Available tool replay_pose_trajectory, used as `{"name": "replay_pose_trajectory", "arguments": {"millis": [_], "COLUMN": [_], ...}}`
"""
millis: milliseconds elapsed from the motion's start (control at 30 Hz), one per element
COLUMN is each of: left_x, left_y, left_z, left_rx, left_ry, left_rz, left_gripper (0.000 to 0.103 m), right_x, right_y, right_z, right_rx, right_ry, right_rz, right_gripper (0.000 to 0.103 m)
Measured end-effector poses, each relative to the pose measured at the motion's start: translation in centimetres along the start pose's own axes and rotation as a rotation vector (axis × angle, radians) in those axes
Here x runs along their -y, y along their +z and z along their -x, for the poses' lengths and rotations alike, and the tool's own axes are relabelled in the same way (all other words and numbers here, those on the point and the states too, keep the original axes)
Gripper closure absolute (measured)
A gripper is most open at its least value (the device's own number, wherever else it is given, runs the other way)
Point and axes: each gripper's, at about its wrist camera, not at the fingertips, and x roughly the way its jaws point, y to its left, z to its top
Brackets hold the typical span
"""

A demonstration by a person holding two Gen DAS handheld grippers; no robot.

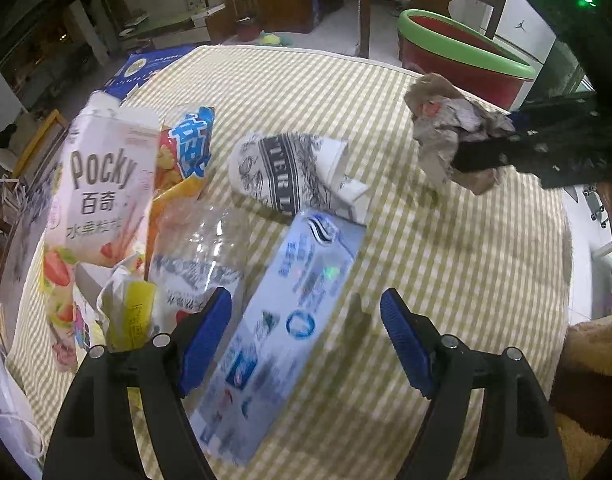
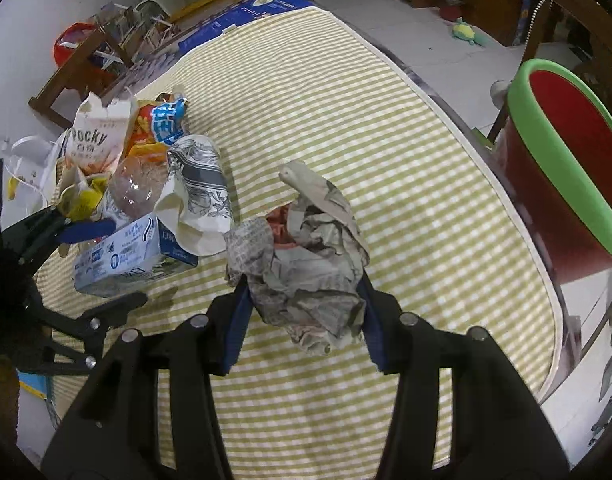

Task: Collect trash
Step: 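Grasp the toothpaste box with the left tool while the right tool grasps crumpled newspaper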

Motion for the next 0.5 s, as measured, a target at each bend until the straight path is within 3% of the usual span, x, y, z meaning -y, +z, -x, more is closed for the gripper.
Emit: {"name": "replay_pose_trajectory", "arguments": {"millis": [233, 333, 400, 500], "left_x": [0.5, 0.4, -0.4, -1.8], "left_y": [0.3, -0.7, -1.0, -1.5], "left_z": [-1.3, -1.0, -0.6, -0.5], "left_rx": [-0.076, -0.081, -0.074, -0.073], "left_ry": [-0.016, -0.041, -0.069, -0.111], "left_rz": [-0.054, -0.021, 0.043, 0.145], "left_gripper": [0.029, 0.032, 0.047, 0.059], "right_x": [-0.3, -0.4, -0.4, -1.0], "right_y": [-0.1, 0.0, -0.1, 0.1], "right_z": [0.2, 0.4, 0.5, 0.3], "right_rx": [0.004, 0.012, 0.013, 0.012], "right_ry": [0.018, 0.023, 0.027, 0.035], "right_rz": [0.005, 0.004, 0.007, 0.02], "right_gripper": [0.054, 0.054, 0.054, 0.054]}}
